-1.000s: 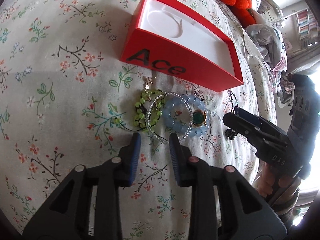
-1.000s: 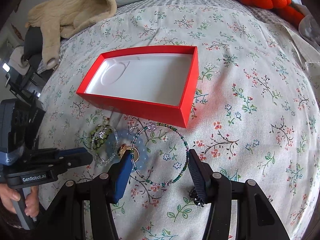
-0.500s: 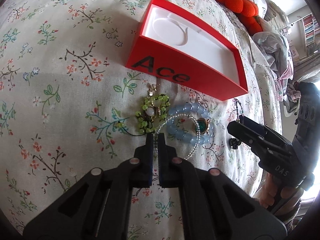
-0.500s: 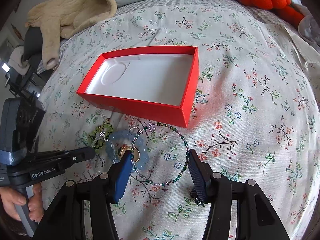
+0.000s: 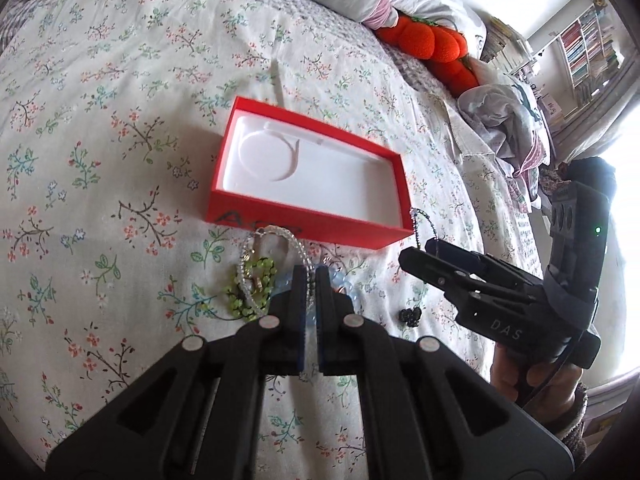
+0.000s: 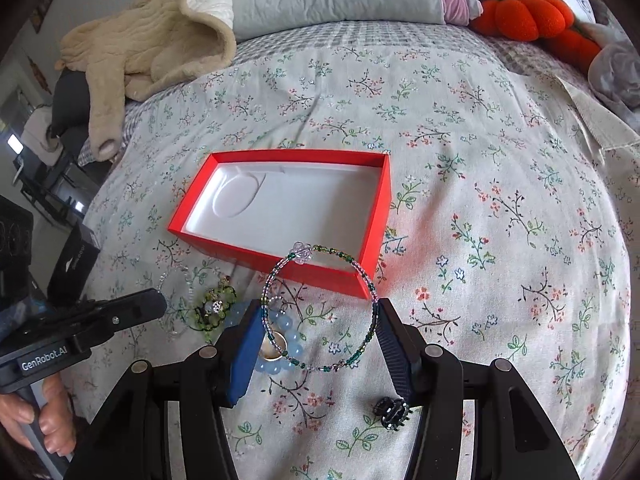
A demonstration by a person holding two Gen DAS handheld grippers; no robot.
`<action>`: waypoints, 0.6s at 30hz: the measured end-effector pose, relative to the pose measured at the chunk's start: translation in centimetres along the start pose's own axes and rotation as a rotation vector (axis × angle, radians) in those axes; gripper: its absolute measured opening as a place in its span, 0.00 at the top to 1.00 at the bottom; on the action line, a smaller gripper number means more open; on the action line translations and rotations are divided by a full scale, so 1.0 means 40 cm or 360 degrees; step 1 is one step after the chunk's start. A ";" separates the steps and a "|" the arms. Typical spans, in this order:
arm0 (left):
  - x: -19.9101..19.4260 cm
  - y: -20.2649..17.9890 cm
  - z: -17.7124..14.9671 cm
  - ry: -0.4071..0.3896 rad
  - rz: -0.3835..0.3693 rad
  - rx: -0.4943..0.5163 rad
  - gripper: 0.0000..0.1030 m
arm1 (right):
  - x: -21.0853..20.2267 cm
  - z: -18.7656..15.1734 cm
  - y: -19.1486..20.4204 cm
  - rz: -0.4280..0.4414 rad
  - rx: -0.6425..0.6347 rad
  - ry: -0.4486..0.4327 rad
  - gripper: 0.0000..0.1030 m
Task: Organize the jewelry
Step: 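Carry both bangles into the red box and open both tools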
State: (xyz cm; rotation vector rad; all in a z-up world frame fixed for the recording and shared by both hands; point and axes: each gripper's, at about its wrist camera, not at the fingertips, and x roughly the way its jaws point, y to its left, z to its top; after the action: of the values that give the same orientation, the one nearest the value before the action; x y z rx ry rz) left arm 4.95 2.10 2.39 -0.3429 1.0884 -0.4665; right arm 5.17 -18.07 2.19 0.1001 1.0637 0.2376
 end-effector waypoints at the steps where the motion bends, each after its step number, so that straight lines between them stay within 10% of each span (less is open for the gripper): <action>1: -0.008 -0.004 0.010 -0.0026 -0.0016 0.0005 0.95 | -0.004 0.008 0.002 -0.0003 -0.0004 -0.0015 0.46; 18: 0.076 -0.031 0.137 -0.0204 -0.0255 0.0038 0.95 | 0.042 0.111 -0.011 0.0005 -0.0008 -0.0116 0.45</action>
State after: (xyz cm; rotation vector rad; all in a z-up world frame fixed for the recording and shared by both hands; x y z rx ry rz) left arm 10.82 -0.33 3.02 -0.4351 0.9340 -0.5912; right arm 9.89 -17.95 2.84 0.1052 0.9908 0.2378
